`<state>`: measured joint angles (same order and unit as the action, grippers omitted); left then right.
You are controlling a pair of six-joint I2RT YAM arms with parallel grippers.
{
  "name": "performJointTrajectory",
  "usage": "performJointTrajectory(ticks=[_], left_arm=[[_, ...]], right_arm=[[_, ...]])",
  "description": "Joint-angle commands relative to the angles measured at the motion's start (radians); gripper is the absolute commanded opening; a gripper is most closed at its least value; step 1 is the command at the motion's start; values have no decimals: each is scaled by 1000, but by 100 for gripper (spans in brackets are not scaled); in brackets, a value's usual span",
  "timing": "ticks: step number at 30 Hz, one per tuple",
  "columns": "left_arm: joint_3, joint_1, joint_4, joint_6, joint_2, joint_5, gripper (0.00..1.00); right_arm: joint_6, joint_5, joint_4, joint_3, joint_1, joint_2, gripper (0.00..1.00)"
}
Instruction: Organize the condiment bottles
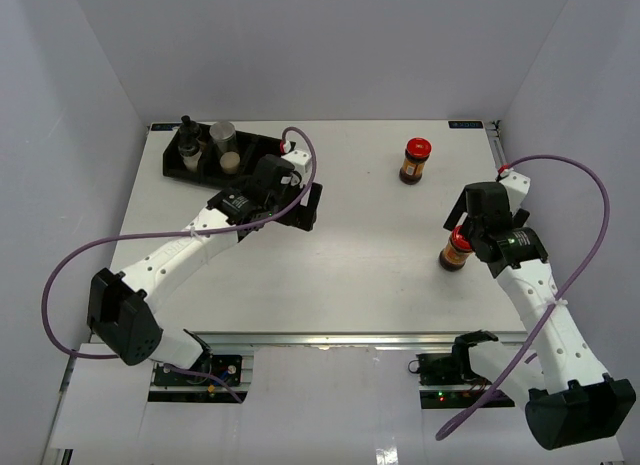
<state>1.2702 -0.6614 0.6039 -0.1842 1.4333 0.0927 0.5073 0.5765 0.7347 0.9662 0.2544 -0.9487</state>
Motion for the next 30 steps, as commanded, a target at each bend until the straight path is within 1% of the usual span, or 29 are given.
performJointTrajectory(ticks=[1, 4, 10, 16, 23, 28, 30], left_arm=[[-81, 5, -117, -12, -25, -23, 98], [-78, 5, -103, -16, 2, -11, 98], [-118, 5, -133, 0, -31, 22, 98], [-122, 5, -132, 1, -20, 53, 98], [-134, 5, -138, -5, -24, 62, 98], [-129, 3, -125, -10, -18, 85, 98], [-131, 3, -122, -12, -22, 95, 98]], right_arm=[[-25, -88, -63, -14, -64, -17, 90], [-21, -75, -59, -22, -75, -50, 90], [-30, -150, -131, -77, -78, -46, 90], [-18, -108, -107, -80, -80, -107, 90], [-18, -96, -129, -118, -81, -116, 90], [-36, -112, -153, -129, -83, -141, 93], [-39, -117, -164, -135, -83, -155, 96]])
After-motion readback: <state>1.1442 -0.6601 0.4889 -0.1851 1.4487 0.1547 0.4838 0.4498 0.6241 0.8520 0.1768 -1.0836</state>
